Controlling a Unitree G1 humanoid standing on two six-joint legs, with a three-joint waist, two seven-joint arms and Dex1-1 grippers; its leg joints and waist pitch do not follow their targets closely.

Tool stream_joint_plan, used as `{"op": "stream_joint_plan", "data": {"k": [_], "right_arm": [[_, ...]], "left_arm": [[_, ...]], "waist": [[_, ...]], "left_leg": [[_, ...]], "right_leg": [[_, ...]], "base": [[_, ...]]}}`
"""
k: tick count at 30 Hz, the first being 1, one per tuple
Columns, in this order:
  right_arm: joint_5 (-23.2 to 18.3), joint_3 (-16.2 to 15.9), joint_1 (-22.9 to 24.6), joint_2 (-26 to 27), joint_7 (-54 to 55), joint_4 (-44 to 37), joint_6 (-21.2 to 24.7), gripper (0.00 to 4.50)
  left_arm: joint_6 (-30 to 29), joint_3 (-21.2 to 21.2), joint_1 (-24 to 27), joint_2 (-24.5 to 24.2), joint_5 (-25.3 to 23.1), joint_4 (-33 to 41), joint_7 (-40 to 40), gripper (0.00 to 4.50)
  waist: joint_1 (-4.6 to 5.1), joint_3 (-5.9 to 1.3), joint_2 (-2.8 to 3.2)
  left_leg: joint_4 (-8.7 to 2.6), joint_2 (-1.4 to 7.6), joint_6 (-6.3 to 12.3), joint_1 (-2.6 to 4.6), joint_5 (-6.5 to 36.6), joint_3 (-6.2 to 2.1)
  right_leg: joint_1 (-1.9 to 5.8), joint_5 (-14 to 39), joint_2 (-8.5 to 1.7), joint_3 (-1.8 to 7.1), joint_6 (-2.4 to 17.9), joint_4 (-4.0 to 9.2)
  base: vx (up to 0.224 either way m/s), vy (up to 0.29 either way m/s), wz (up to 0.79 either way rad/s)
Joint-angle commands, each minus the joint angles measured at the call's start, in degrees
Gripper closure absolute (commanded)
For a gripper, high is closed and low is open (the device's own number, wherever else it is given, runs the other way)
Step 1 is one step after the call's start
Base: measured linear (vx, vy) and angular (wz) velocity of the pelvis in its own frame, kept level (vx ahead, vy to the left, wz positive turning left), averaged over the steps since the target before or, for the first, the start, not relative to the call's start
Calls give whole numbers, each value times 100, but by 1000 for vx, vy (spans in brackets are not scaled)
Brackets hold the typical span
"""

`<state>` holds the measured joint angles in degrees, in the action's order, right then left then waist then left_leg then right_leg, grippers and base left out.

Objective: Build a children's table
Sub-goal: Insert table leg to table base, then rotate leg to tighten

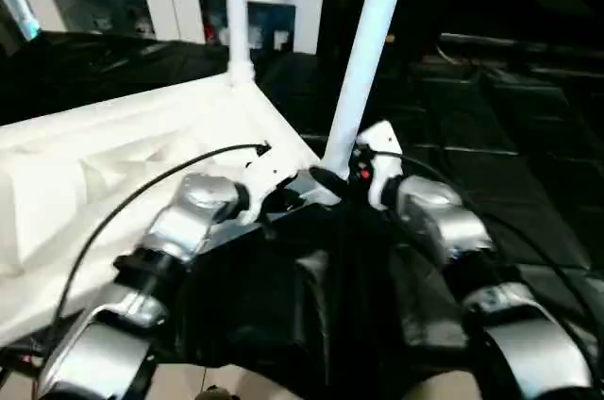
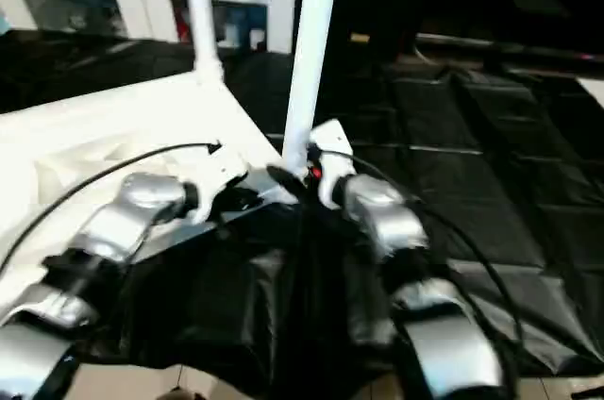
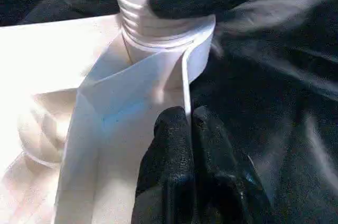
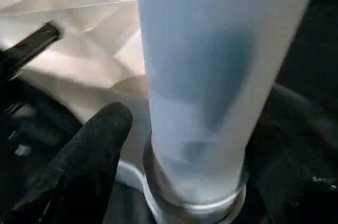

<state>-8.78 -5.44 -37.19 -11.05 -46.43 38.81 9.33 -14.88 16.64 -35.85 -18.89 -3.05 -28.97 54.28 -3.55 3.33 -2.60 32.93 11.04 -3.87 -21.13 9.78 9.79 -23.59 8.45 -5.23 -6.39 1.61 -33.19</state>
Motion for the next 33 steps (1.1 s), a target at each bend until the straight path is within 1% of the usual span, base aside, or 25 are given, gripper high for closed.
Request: {"op": "stream_joint_plan", "data": {"k": [1,3,4,6,7,8,9,10,11,13,14,15,18,19,22,25,29,33], "right_arm": [[-57,-241,156,-196,-526,-444,239,89],[-67,-308,238,-348,-727,-637,328,89],[-67,-358,308,-464,-883,-793,407,89],[-56,-474,434,-722,-1240,-1077,610,89],[-45,-535,495,-852,-1406,-1201,669,89],[-32,-583,534,-948,-1523,-1278,696,89],[-23,-633,578,-1052,-1645,-1360,712,89],[-33,-663,615,-1116,-1701,-1453,760,89],[-36,-683,639,-1157,-1734,-1511,768,89],[-39,-738,702,-1213,-1808,-1663,820,89],[-42,-751,726,-1219,-1825,-1726,853,89],[-51,-756,737,-1215,-1830,-1757,890,89],[-49,-780,770,-1209,-1822,-1825,938,89],[-56,-782,780,-1193,-1813,-1833,952,113],[-71,-806,805,-1166,-1824,-1872,992,127],[-63,-862,865,-1155,-1841,-1939,1037,163],[-71,-880,943,-1142,-1821,-2024,1096,172],[-112,-838,1025,-1050,-1709,-2015,1112,173]], "left_arm": [[370,95,-42,3,277,436,429,450],[440,109,3,-67,322,484,592,450],[444,114,40,-118,361,527,719,450],[630,109,118,-201,470,595,1006,450],[639,104,159,-244,531,646,1145,450],[684,108,192,-284,573,679,1265,450],[721,125,232,-342,616,724,1418,450],[745,134,256,-378,639,751,1508,450],[740,145,271,-406,652,771,1571,450],[791,164,315,-468,718,841,1761,450],[809,165,324,-480,719,854,1790,450],[816,166,327,-486,715,859,1801,450],[831,195,328,-511,696,847,1849,450],[846,202,331,-516,690,845,1852,450],[850,204,349,-522,694,866,1873,450],[872,209,380,-538,658,877,1903,450],[876,200,399,-557,645,871,1914,450],[829,171,397,-527,623,815,1802,450]], "waist": [[-18,-425,90],[-24,-413,89],[-27,-402,87],[-54,-396,91],[-69,-393,86],[-91,-399,97],[-107,-402,95],[-135,-400,92],[-151,-409,106],[-155,-408,97],[-161,-411,96],[-153,-411,98],[-154,-417,94],[-156,-416,86],[-155,-424,91],[-150,-421,90],[-158,-425,93],[-157,-417,94]], "left_leg": [[-367,255,253,84,1165,-25],[-369,252,217,90,1278,-18],[-377,256,151,93,1396,-22],[-381,254,128,110,1442,-24],[-384,265,126,107,1461,-25],[-381,268,126,109,1440,-21],[-384,269,122,108,1425,-26],[-377,272,126,117,1395,-11],[-373,268,119,118,1365,-11],[-377,269,102,106,1359,-16],[-378,274,88,103,1341,-21],[-377,274,85,106,1329,-21],[-368,259,82,101,1314,-18],[-368,260,80,97,1292,-18],[-361,260,93,96,1223,-20],[-358,254,91,96,1234,-18],[-354,257,90,93,1193,-22],[-354,255,56,99,1339,-23]], "right_leg": [[381,862,-358,348,1293,271],[360,1086,-362,355,1250,294],[352,1323,-362,352,1188,320],[345,1443,-358,351,1121,343],[348,1461,-357,357,1095,333],[345,1438,-359,360,1091,331],[351,1420,-356,355,1092,329],[334,1367,-356,362,1107,328],[338,1292,-353,360,1133,308],[347,1282,-350,353,1145,302],[355,1268,-354,355,1136,295],[347,1227,-351,357,1144,289],[354,1217,-352,358,1154,290],[358,1225,-355,359,1139,287],[360,1149,-354,357,1147,275],[362,1193,-352,356,1143,280],[367,1131,-351,357,1146,265],[358,1319,-359,357,1110,289]], "base": [[0,0,0],[0,0,0],[0,0,0],[0,0,0],[0,0,0],[0,0,0],[0,0,0],[0,0,0],[0,0,0],[0,0,0],[0,0,0],[0,0,0],[0,0,0],[0,0,0],[0,0,0],[0,0,0],[0,0,0],[0,0,0]]}}
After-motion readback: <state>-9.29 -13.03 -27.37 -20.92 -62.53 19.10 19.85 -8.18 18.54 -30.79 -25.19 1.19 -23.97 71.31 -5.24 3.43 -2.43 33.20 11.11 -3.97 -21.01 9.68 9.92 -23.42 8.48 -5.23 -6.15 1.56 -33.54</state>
